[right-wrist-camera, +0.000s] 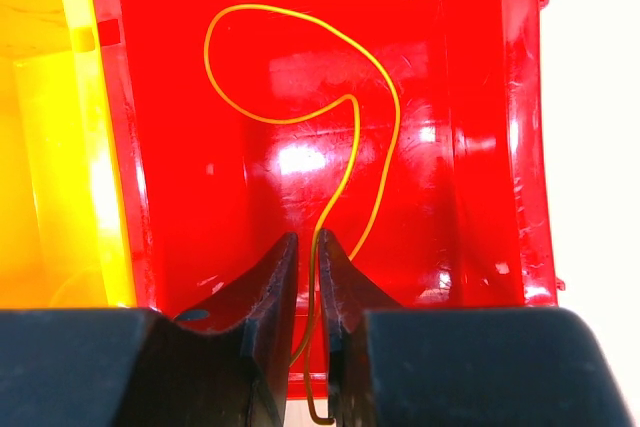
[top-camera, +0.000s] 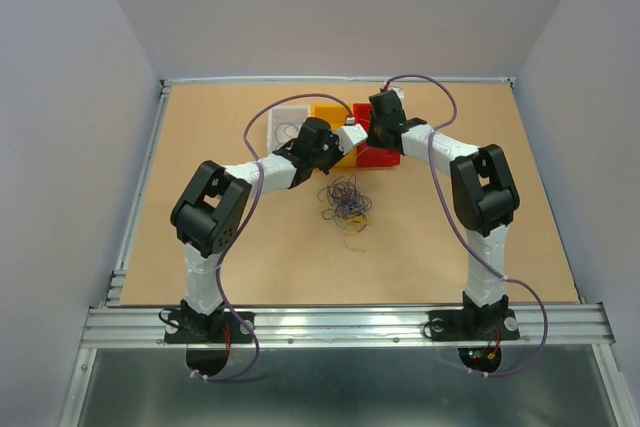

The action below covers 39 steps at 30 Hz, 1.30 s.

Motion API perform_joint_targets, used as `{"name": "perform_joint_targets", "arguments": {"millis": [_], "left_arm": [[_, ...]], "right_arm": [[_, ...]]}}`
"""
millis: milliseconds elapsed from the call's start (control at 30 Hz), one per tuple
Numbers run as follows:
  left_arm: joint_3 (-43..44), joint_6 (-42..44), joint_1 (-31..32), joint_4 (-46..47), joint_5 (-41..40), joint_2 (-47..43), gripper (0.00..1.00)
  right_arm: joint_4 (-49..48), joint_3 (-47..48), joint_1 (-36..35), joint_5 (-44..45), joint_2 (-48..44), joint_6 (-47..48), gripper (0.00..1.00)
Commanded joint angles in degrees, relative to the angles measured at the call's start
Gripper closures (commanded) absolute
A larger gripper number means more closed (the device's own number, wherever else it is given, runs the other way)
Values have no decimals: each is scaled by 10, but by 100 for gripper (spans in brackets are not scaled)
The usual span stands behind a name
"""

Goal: Untangle the cables

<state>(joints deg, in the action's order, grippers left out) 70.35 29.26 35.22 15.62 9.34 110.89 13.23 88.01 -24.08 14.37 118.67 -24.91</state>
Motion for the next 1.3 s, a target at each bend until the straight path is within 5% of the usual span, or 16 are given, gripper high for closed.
{"name": "perform_joint_targets", "arguments": {"millis": [0,67,167,833,933,1100,1267], "left_arm": [[11,6,2,14,0,-26,63],[3,12,2,16,-1,-37,42],[-6,26,2,17,7,-51,31],[7,71,16,1,-19,-19,29],[8,76,23,-1,-27,-13,39],[11,72,25,-3,-33,-11,96],[13,62,24,-1,-35,-16,100]], "right_arm": [[-22,-8,-3,6,-5,-4,80],[-22,-8,-3,9,-5,-4,80],[-22,-9,-3,13,-5,-4,80],[-21,-14,6,-7,-12,-16,82],[-22,-15,10,-14,-14,-19,82],[-22,-18,14,-25,-13,-23,82],[-22,-17,16,-33,-12,-24,82]]}}
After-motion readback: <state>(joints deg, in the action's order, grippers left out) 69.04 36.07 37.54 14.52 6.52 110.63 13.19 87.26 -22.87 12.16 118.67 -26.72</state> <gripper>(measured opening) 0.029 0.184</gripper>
